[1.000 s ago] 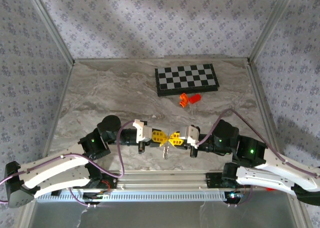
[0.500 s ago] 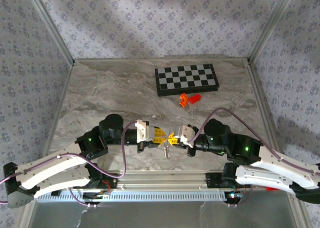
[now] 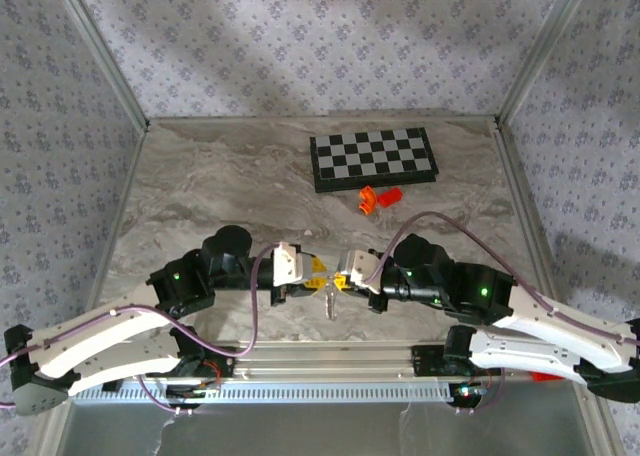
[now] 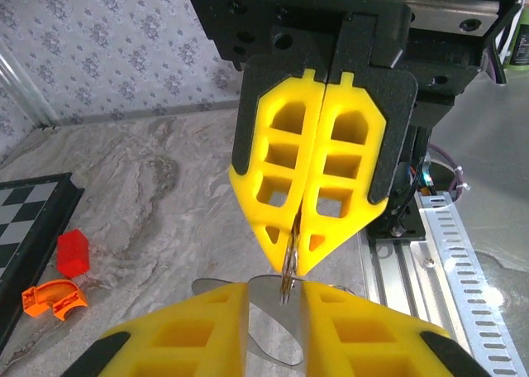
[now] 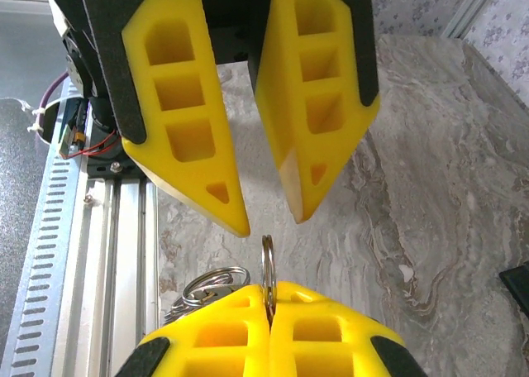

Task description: Put the keys on the keyring

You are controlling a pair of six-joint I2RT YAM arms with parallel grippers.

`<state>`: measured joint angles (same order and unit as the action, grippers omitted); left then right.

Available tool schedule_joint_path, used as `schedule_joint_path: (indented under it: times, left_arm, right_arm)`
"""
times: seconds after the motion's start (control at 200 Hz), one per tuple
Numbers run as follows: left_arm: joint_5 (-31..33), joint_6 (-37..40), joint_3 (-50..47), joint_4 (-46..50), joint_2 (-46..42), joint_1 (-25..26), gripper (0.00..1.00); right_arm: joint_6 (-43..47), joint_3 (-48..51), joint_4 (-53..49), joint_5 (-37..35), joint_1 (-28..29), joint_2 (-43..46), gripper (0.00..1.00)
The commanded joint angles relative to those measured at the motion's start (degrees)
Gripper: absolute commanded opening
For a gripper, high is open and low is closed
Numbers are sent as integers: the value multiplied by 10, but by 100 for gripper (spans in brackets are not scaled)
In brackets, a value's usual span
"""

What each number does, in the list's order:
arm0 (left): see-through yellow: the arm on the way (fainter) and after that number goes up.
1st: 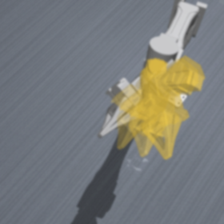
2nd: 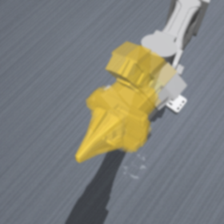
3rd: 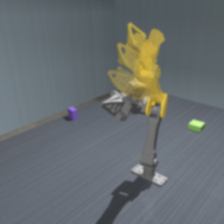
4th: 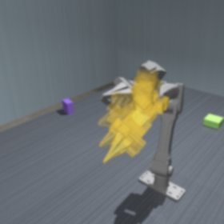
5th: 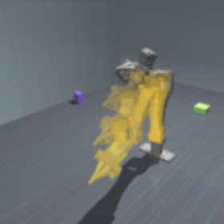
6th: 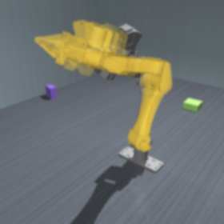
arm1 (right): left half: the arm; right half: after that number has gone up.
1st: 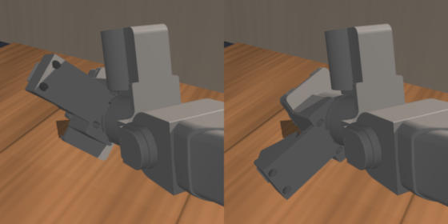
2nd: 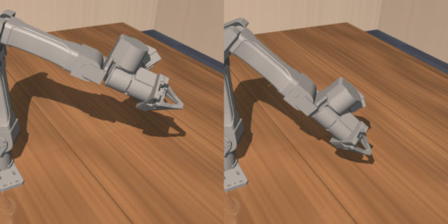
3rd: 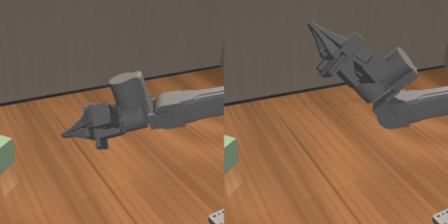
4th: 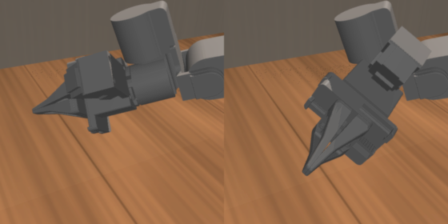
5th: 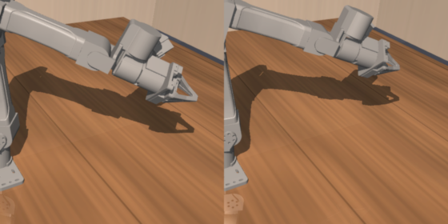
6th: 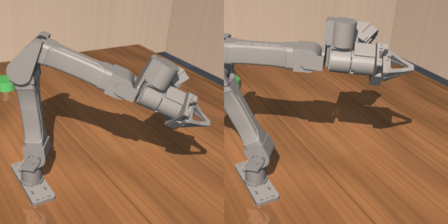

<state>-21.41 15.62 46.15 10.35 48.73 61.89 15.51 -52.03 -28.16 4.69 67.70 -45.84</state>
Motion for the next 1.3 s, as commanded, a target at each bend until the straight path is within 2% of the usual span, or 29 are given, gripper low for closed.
schedule_joint_path:
  times: [0.0, 0.165, 0.285, 0.435, 0.685, 0.785, 0.84, 1.005, 1.294]
  left_arm:
    - [-18, 1, 12, -15, 9, 3, 24]
    - [-19, -1, 9, -28, 19, 3, 23]
    - [-14, -2, 5, -35, 18, 2, 10]
    - [-14, -4, 5, -41, 19, 3, 0]
    - [-31, -24, -12, -87, 2, 3, 0]
    - [-35, -41, -31, -129, -15, 3, 0]
    - [-38, -50, -40, -149, -23, 3, 0]
    - [-47, -65, -52, -179, -31, 3, 0]
    - [-55, -73, -54, -196, -31, 3, 0]
  right_arm:
    - [-1, -23, 6, 0, 0, 1, 0]
    - [-2, -22, 8, 5, 0, -2, 0]
    - [-2, -21, 7, 7, 1, -4, 0]
    - [-3, -19, 7, 7, 1, -2, 0]
    - [-8, -17, 16, 1, 1, 5, 0]
    - [-13, -9, 27, -2, 1, 16, 16]
    - [-14, -4, 33, -2, 1, 23, 20]
    - [-15, -1, 35, -6, 0, 34, 20]
    - [-18, 3, 33, -9, 0, 39, 15]
